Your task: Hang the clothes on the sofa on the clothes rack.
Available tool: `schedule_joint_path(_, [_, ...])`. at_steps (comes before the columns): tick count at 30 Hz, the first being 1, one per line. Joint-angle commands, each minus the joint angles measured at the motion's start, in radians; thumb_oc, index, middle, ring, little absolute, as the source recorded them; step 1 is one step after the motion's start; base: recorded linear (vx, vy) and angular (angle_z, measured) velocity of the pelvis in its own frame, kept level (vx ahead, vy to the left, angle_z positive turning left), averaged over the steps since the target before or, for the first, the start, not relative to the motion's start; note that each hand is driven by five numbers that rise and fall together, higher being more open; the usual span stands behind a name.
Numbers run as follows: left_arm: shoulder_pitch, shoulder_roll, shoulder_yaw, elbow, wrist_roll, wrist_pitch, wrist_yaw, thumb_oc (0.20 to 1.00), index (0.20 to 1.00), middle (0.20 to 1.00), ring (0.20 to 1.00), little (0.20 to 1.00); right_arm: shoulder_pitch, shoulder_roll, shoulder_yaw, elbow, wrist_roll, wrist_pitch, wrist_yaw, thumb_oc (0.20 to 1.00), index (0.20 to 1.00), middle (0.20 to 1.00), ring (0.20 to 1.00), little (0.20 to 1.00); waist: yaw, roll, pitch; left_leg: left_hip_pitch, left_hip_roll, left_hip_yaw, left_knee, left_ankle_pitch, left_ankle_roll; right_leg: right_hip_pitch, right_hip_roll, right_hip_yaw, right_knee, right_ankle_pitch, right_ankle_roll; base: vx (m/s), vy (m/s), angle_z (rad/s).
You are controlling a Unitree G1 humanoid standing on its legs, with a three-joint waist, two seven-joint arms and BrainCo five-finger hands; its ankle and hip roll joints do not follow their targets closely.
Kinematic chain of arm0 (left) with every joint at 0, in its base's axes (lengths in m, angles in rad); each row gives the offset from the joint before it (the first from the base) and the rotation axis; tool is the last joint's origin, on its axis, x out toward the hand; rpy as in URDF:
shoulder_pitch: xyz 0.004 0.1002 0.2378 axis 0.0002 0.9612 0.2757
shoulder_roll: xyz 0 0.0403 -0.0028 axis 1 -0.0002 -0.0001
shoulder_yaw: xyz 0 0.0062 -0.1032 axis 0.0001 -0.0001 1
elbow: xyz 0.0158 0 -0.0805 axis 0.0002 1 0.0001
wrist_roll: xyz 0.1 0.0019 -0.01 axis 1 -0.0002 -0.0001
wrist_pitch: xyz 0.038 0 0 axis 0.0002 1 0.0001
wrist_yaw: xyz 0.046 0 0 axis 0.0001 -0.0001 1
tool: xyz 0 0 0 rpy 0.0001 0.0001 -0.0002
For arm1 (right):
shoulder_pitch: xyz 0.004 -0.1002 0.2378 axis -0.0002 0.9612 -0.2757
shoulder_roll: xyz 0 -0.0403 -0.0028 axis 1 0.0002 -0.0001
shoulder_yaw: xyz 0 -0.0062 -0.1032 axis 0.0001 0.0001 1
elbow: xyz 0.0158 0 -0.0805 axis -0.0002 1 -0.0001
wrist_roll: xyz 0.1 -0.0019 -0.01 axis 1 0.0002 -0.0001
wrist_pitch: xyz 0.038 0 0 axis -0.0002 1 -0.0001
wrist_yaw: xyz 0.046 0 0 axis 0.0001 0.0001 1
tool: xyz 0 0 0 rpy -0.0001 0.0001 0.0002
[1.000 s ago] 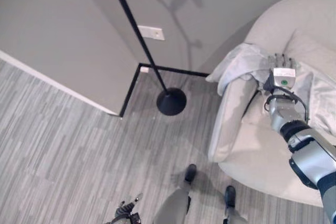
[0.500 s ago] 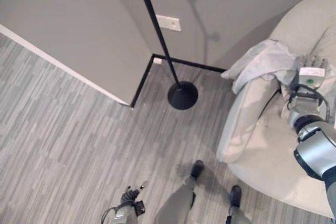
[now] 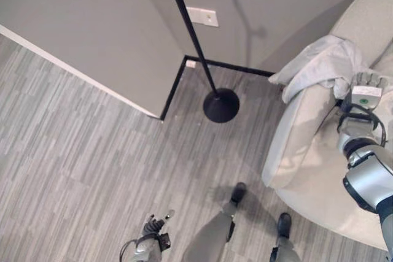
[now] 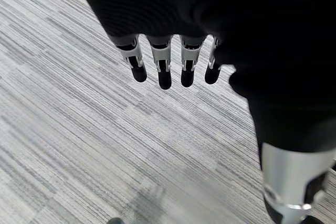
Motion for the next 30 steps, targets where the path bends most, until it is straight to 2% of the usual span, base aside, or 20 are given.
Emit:
schedule_joint_path(1, [-0.025,0.025,0.059,0.034,-0.024,-0.018,0.009,1.000,1.000,1.000,1.000,1.000,-0.071,-0.047,0.039,0.005,0.025,-0.010,0.029,0.200,0.200,0.200,0.200,0.200,0.013,-0.042,0.063,-0.140,-0.054,-0.004,0.195,-0.127,0.038,0.194,-0.047,0.038,-0.177,0.126,-0.006,0.00,0.000,0.00])
schedule_joint_path(11, [-0.017,0.039,0.093,0.056,0.000,-0.006,0.016,1.000,1.000,1.000,1.000,1.000,-0.034,-0.059,-0.040,-0.015,0.140,-0.042,-0.010,0.200,0.200,0.200,0.200,0.200,-0.008,-0.052,0.070,-0.126,-0.051,0.000,0.214,-0.141,0.036,0.219,-0.042,0.043,-0.177,0.117,-0.011,0.00,0.000,0.00])
schedule_joint_path(13, [-0.015,0.046,0.111,0.071,0.005,-0.005,0.026,1.000,1.000,1.000,1.000,1.000,-0.016,-0.056,-0.067,-0.033,0.174,-0.054,-0.026,0.200,0.200,0.200,0.200,0.200,-0.020,-0.063,0.072,-0.114,-0.044,0.004,0.218,-0.147,0.035,0.230,-0.040,0.047,-0.177,0.113,-0.015,-0.03,-0.055,-0.02])
schedule_joint_path(15, [-0.019,0.053,0.131,0.075,0.013,-0.001,0.039,1.000,1.000,1.000,1.000,1.000,0.017,-0.052,-0.117,-0.076,0.232,-0.077,-0.068,0.200,0.200,0.200,0.200,0.200,-0.051,-0.081,0.070,-0.073,-0.024,0.009,0.217,-0.153,0.034,0.256,-0.032,0.055,-0.177,0.106,-0.026,-0.05,-0.064,-0.04])
schedule_joint_path(19, [-0.021,0.056,0.135,0.060,0.024,-0.001,0.042,1.000,1.000,1.000,1.000,1.000,0.045,-0.053,-0.147,-0.137,0.236,-0.088,-0.106,0.200,0.200,0.200,0.200,0.200,-0.077,-0.095,0.055,-0.029,-0.006,0.008,0.201,-0.153,0.036,0.274,-0.021,0.060,-0.177,0.100,-0.034,-0.03,-0.053,-0.13])
schedule_joint_path(20, [-0.025,0.059,0.136,0.049,0.036,0.000,0.045,1.000,1.000,1.000,1.000,1.000,0.064,-0.054,-0.186,-0.196,0.243,-0.094,-0.126,0.200,0.200,0.200,0.200,0.200,-0.098,-0.107,0.041,0.006,0.006,0.005,0.173,-0.146,0.037,0.289,-0.015,0.059,-0.177,0.097,-0.039,-0.03,-0.089,-0.19])
schedule_joint_path(23, [-0.028,0.052,0.128,0.030,0.047,-0.003,0.054,1.000,1.000,1.000,1.000,1.000,0.079,-0.066,-0.213,-0.307,0.247,-0.103,-0.143,0.200,0.200,0.200,0.200,0.200,-0.124,-0.117,0.016,0.054,0.025,0.005,0.128,-0.127,0.037,0.302,-0.006,0.056,-0.177,0.093,-0.045,-0.06,-0.084,-0.19])
schedule_joint_path(25, [-0.020,0.039,0.098,0.007,0.088,0.004,0.051,1.000,1.000,1.000,1.000,1.000,0.106,-0.085,-0.260,-0.470,0.236,-0.113,-0.155,0.200,0.200,0.200,0.200,0.200,-0.157,-0.121,-0.003,0.125,0.049,0.008,0.061,-0.097,0.037,0.327,0.007,0.056,-0.177,0.085,-0.052,-0.07,-0.083,-0.15])
schedule_joint_path(30, [-0.016,0.021,0.038,-0.050,0.164,0.010,0.040,1.000,1.000,1.000,1.000,1.000,0.176,-0.085,-0.328,-0.702,0.197,-0.135,-0.154,0.200,0.200,0.200,0.200,0.200,-0.197,-0.113,-0.043,0.216,0.076,0.020,-0.042,-0.044,0.029,0.354,0.029,0.055,-0.177,0.082,-0.060,-0.04,-0.039,-0.07])
